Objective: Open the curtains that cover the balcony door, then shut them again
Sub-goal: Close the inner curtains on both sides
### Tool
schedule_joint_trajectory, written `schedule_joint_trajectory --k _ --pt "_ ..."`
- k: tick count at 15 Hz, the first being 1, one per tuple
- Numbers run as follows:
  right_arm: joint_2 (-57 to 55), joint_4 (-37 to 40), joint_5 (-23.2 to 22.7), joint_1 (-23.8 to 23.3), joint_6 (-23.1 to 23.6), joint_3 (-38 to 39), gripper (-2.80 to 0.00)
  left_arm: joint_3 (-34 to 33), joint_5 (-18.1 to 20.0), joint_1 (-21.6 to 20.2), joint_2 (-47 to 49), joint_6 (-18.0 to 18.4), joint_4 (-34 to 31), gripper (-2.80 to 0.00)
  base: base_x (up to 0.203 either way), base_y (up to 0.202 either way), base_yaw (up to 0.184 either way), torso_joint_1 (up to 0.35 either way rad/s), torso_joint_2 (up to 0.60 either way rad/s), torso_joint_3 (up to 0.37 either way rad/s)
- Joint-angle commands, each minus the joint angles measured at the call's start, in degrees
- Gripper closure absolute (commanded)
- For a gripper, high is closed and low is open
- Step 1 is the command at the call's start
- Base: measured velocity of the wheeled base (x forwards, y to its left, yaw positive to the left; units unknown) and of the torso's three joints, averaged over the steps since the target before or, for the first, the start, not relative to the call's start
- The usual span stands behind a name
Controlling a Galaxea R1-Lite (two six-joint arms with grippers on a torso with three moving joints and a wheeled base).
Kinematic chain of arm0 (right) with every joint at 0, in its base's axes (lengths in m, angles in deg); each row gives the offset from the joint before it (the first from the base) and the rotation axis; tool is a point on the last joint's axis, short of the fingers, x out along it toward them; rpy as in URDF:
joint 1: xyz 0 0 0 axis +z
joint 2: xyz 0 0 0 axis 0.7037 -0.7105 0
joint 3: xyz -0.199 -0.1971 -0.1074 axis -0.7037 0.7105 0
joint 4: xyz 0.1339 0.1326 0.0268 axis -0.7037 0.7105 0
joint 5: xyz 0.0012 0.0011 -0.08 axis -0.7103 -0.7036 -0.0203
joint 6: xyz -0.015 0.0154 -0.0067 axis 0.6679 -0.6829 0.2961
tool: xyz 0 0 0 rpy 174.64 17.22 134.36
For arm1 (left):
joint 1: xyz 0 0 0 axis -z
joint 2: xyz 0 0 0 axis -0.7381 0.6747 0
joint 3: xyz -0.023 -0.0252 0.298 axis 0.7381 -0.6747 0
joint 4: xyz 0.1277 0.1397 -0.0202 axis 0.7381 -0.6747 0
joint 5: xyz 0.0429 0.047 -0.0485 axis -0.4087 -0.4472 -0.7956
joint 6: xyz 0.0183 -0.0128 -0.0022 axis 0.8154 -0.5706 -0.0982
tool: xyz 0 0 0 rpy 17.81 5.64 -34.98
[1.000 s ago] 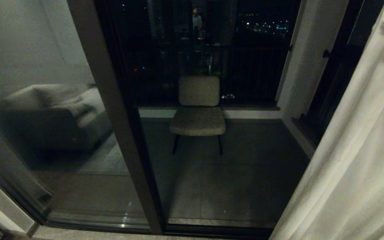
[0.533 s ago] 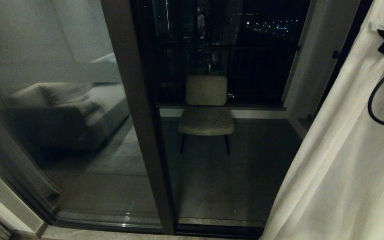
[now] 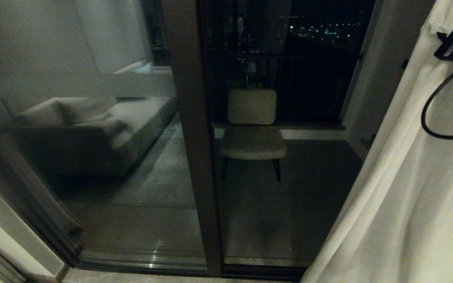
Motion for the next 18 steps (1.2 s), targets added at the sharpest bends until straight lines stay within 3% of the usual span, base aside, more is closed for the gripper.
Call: schedule_joint_trajectory --k 1,18 --pt "-0.7 -0.2 0.0 0.2 0.0 -0.3 0.0 0.0 0.0 0.0 0.0 0.0 0.0 0.0 0.0 0.192 0.0 0.012 0.0 0.002" --pt "-2.6 -3.4 2.7 2.4 0.0 -0.3 0.0 0.0 0.0 0.0 0.0 0.0 0.0 0.0 0.0 0.192 0.001 0.003 0.0 0.003"
